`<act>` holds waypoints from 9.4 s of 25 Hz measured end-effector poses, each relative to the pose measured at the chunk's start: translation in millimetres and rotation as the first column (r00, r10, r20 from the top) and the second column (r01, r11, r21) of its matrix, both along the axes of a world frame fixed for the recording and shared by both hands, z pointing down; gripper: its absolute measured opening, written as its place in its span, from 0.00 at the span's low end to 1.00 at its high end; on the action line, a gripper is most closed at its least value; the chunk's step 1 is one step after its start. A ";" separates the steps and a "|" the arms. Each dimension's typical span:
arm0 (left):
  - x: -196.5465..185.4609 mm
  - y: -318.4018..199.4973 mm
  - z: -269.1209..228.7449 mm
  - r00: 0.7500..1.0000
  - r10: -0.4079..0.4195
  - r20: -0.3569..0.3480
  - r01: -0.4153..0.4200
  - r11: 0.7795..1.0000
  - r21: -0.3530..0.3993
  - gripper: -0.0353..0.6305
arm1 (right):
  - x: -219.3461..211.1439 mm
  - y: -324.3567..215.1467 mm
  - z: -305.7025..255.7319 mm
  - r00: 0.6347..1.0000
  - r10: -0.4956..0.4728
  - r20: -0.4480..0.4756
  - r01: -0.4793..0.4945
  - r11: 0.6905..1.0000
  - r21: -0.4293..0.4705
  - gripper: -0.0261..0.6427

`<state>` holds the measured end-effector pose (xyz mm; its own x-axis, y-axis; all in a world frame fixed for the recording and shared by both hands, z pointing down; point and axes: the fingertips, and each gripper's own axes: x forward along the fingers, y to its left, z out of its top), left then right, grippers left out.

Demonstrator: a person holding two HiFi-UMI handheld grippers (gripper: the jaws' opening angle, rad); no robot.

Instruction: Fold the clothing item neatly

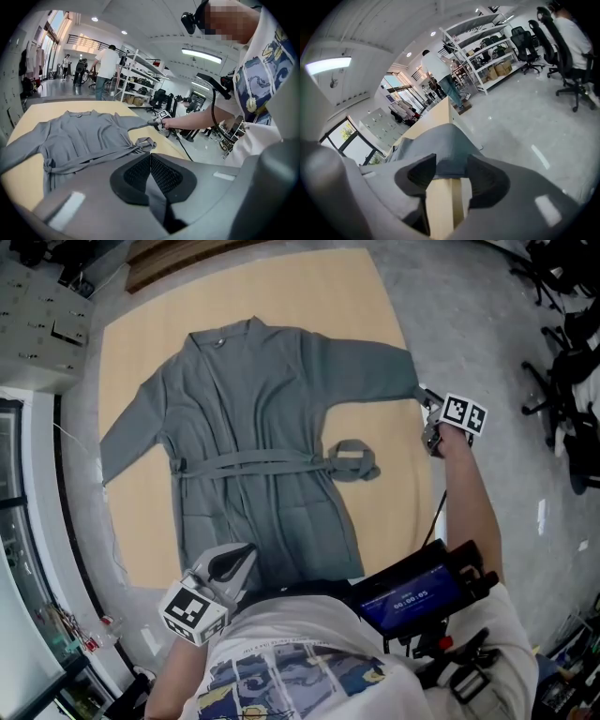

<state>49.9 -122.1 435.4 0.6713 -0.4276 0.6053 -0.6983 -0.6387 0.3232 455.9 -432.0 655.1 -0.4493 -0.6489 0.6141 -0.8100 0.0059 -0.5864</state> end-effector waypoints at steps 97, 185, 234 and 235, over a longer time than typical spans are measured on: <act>-207.0 140.8 1.5 0.818 -0.555 -0.152 0.564 0.826 0.019 0.07 | -558.6 -1.9 -56.8 0.589 -0.739 -0.329 0.790 0.611 0.042 0.19; -542.6 -71.1 141.5 0.737 -0.675 0.018 0.675 0.737 0.008 0.26 | -537.0 348.9 -179.4 0.606 -0.642 -0.470 0.765 0.632 0.122 0.20; -474.8 -209.4 62.7 0.746 -0.649 -0.152 0.666 0.735 0.130 0.09 | -421.1 343.5 -155.1 0.708 -0.577 -0.407 0.661 0.744 0.097 0.20; -465.6 -212.4 55.7 0.749 -0.645 -0.153 0.663 0.735 0.144 0.09 | -414.7 342.2 -154.1 0.709 -0.578 -0.404 0.663 0.742 0.100 0.20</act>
<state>-415.7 -334.5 491.1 0.2308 -0.8738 0.4280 -0.9398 -0.0862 0.3308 41.3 -89.8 501.0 -0.5997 -0.4297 0.6750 -0.7120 0.6716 -0.2050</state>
